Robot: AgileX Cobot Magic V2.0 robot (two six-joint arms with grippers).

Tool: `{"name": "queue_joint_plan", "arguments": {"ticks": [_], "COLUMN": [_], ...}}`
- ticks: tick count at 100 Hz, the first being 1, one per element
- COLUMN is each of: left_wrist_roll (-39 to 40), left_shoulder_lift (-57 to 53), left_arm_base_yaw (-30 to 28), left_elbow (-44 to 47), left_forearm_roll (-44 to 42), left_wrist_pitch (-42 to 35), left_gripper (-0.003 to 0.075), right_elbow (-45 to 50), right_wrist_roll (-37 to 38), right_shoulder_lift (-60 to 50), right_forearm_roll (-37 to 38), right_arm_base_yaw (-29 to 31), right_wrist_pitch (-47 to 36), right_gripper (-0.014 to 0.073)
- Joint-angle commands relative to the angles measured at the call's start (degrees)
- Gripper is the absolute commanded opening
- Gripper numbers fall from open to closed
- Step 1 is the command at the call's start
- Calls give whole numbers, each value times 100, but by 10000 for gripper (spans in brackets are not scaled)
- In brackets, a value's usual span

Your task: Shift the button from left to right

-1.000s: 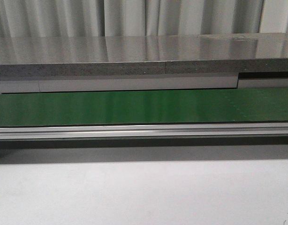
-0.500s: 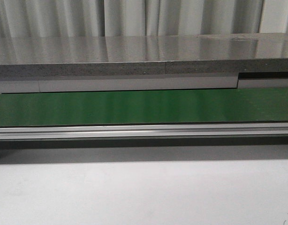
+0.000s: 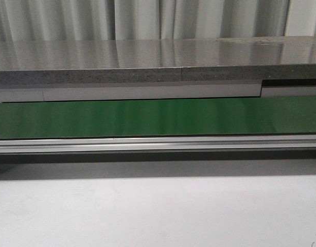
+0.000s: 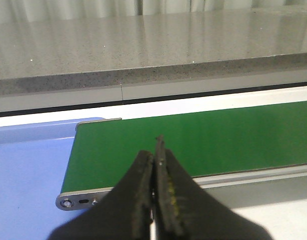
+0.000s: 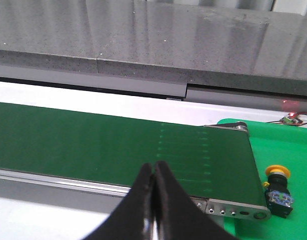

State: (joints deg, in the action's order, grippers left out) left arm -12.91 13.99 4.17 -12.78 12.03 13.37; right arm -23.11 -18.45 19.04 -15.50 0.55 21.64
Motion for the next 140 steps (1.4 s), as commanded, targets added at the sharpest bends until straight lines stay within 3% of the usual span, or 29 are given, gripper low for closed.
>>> {"name": "queue_joint_plan", "arguments": {"ticks": [1, 72, 102, 140], "left_wrist_roll": [-10, -10, -10, -10], "left_shoulder_lift": [40, 40, 40, 40], "left_arm_base_yaw": [47, 47, 47, 47], "left_elbow": [-163, -163, -163, -163], "left_forearm_roll": [83, 83, 83, 83], "left_wrist_pitch": [-442, -442, -442, -442], "left_gripper": [-20, -20, -20, -20], "right_elbow": [-158, -32, 871, 2277], "right_wrist_roll": [-16, -4, 1613, 1711], "right_shoulder_lift": [11, 11, -566, -1665], "right_forearm_roll": [-73, -67, 1110, 1180], "right_arm_base_yaw": [-10, -18, -259, -259], "right_wrist_pitch": [-389, -705, -1570, -2209], "right_gripper": [-68, -68, -68, -68]}}
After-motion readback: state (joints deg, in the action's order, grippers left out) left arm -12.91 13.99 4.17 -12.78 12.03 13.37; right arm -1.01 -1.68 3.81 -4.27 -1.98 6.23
